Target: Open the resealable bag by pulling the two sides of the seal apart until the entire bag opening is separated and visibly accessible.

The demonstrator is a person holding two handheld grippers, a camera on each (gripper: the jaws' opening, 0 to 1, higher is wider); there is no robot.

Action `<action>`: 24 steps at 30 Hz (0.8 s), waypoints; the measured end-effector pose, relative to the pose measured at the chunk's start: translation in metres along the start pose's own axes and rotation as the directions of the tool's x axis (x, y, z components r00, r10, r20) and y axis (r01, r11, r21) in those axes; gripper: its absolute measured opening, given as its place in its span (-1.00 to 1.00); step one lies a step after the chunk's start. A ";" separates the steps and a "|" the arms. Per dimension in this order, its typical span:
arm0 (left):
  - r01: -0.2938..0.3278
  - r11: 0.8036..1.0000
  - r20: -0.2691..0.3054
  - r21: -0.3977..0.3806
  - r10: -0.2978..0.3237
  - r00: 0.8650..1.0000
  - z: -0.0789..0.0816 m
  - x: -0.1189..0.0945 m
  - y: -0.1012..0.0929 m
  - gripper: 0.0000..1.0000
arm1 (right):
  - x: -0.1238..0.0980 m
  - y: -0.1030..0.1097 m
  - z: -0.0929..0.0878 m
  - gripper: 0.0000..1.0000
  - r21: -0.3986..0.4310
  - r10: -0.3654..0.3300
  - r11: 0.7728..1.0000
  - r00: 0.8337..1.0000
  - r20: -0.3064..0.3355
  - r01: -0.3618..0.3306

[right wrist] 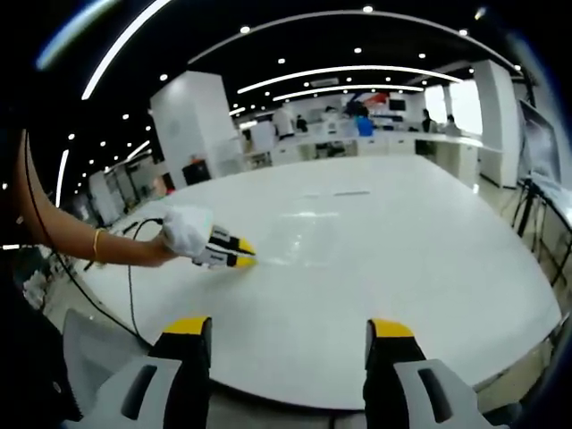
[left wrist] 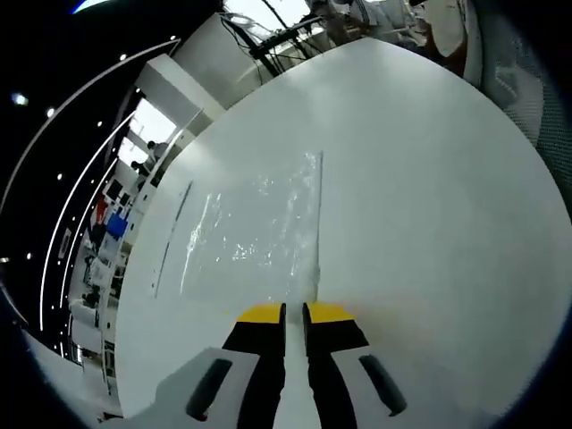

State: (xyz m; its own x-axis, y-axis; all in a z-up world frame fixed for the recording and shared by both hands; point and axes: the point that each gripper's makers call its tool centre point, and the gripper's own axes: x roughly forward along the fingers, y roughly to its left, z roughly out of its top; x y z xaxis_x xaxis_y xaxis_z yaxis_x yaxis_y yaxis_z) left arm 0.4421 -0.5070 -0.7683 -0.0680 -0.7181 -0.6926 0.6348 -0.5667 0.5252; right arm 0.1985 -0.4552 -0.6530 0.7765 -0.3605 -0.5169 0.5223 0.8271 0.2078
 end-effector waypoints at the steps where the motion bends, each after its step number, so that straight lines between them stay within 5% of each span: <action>1: 0.002 1.000 0.000 -0.001 -0.002 1.000 0.000 0.000 0.000 -0.94 | 0.000 0.000 0.000 0.36 0.003 0.000 1.000 1.000 0.000 0.000; 24: 0.032 0.999 0.010 -0.024 -0.031 0.999 0.012 -0.026 0.000 -1.00 | 0.000 0.006 0.003 0.36 -0.014 0.018 1.000 1.000 0.009 -0.018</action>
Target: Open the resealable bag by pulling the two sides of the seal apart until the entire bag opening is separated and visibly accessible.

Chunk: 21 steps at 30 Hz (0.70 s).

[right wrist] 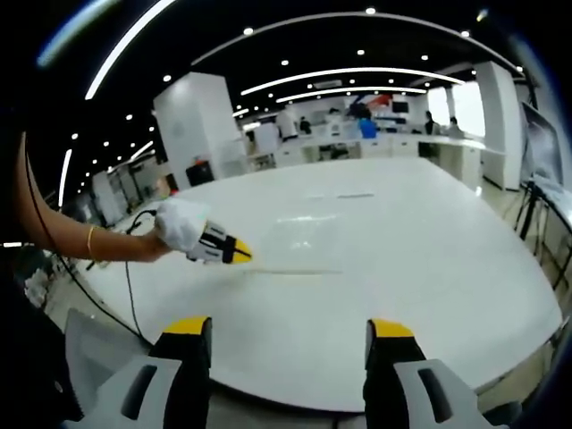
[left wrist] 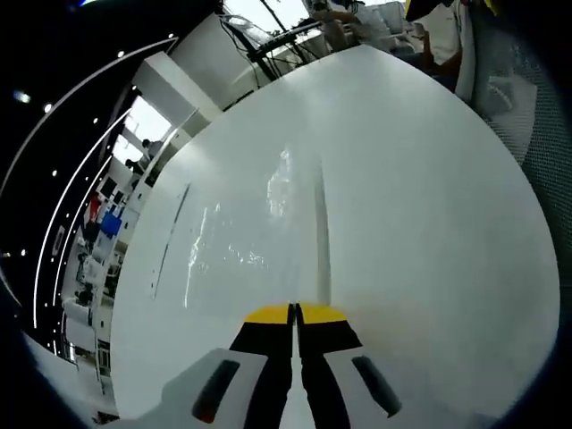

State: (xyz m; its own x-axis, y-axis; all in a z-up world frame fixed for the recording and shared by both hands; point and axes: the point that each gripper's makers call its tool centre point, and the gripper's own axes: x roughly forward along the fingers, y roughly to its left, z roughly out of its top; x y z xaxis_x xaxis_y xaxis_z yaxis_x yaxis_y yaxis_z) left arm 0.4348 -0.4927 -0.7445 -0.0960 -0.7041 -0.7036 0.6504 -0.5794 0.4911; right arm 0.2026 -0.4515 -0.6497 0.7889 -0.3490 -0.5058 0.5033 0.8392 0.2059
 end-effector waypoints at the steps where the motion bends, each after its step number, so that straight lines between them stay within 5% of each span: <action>1: -0.001 1.000 0.005 -0.002 0.001 1.000 0.002 -0.003 0.001 -1.00 | 0.000 0.000 0.001 0.36 -0.002 0.001 1.000 1.000 0.002 -0.001; 21: 0.023 0.998 0.073 0.059 -0.028 0.997 0.038 -0.056 -0.026 -1.00 | 0.004 0.024 0.013 0.31 -0.046 0.078 0.996 0.996 0.036 -0.077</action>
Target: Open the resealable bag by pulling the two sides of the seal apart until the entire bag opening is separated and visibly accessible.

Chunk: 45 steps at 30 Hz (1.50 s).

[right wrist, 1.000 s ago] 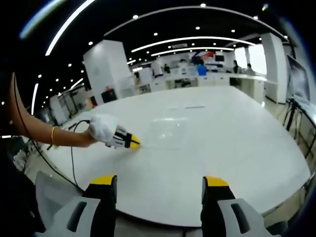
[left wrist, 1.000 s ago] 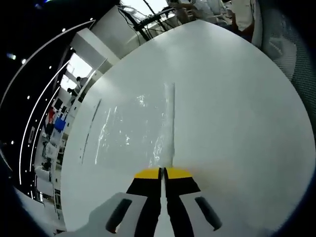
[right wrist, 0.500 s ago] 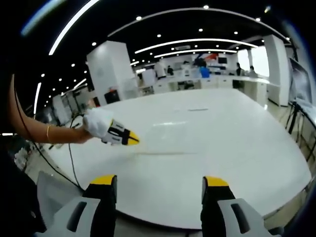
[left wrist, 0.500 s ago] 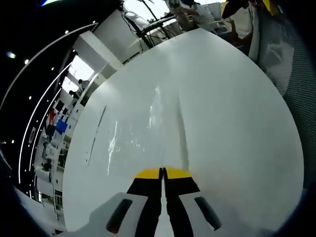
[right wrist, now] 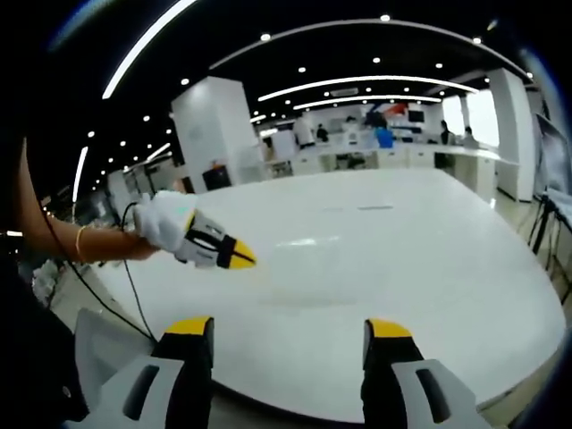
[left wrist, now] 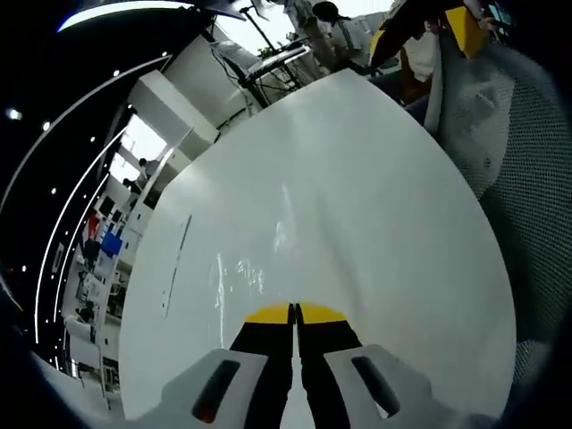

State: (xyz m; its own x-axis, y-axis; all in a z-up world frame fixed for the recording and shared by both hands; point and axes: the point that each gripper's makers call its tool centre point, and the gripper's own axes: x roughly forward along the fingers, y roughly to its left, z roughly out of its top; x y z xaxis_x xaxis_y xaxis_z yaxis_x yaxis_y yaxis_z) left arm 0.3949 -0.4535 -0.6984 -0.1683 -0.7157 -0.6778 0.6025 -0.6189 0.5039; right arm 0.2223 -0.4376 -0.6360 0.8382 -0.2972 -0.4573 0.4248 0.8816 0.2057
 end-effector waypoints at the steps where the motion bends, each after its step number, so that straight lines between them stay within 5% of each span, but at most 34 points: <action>1: 0.004 1.000 0.006 0.002 -0.004 1.000 0.002 -0.003 -0.002 -1.00 | 0.001 0.002 0.001 0.31 -0.005 0.007 1.000 1.000 0.000 -0.007; 29: 0.100 0.994 0.148 -0.041 -0.093 0.985 0.052 -0.073 -0.050 -1.00 | 0.021 0.052 0.005 0.19 -0.116 0.167 0.979 0.986 -0.021 -0.168; 45: 0.200 0.979 0.206 0.050 -0.206 0.957 0.080 -0.098 -0.081 -1.00 | 0.028 0.071 0.001 0.03 -0.202 0.222 0.953 0.974 -0.051 -0.228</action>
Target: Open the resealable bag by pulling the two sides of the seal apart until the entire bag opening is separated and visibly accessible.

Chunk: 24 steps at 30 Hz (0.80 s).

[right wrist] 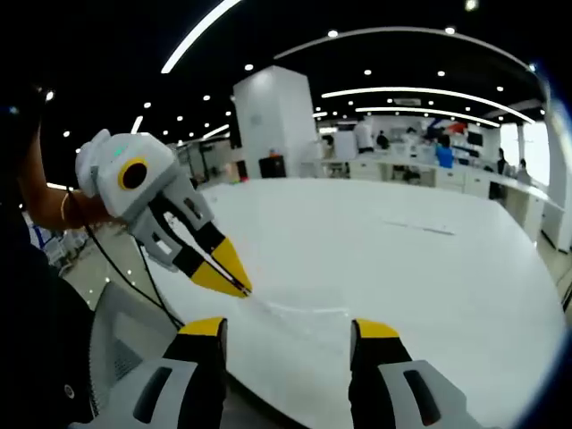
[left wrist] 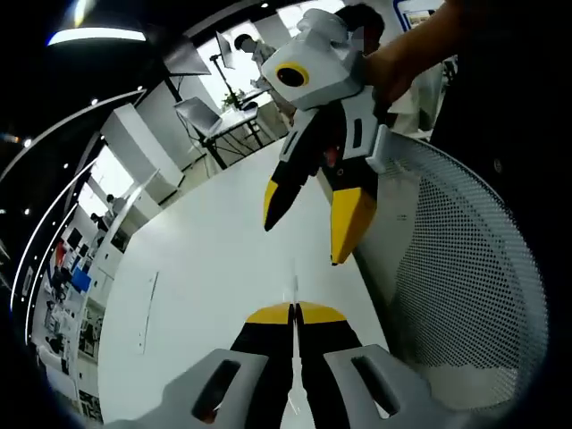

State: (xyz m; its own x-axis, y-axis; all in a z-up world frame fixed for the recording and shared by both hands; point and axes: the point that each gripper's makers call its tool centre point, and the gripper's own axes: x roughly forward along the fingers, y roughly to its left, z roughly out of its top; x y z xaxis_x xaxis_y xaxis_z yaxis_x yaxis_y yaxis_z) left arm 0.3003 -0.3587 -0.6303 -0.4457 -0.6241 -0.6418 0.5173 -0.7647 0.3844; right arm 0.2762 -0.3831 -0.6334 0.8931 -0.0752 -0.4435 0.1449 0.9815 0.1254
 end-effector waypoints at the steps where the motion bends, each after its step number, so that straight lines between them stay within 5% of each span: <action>1: 0.003 1.000 0.002 0.001 -0.003 1.000 0.001 0.000 -0.001 -1.00 | 0.000 0.001 0.000 0.01 -0.006 0.002 1.000 1.000 -0.003 -0.002; 21: 0.047 0.999 0.049 -0.023 -0.046 0.998 0.017 -0.007 -0.013 -1.00 | 0.011 0.027 -0.008 -0.93 -0.148 0.108 0.982 0.991 -0.075 -0.118; 24: 0.047 0.998 0.049 -0.033 -0.045 0.998 0.017 -0.007 -0.014 -1.00 | 0.012 0.028 -0.010 -0.94 -0.173 0.112 0.977 0.989 -0.091 -0.127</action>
State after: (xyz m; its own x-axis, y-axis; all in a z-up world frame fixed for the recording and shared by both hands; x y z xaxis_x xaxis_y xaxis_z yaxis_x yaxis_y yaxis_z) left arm 0.2838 -0.3462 -0.6203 -0.5039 -0.5959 -0.6253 0.5195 -0.7874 0.3318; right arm 0.2863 -0.3548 -0.6437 0.8612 0.0518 -0.5057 -0.0454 0.9987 0.0249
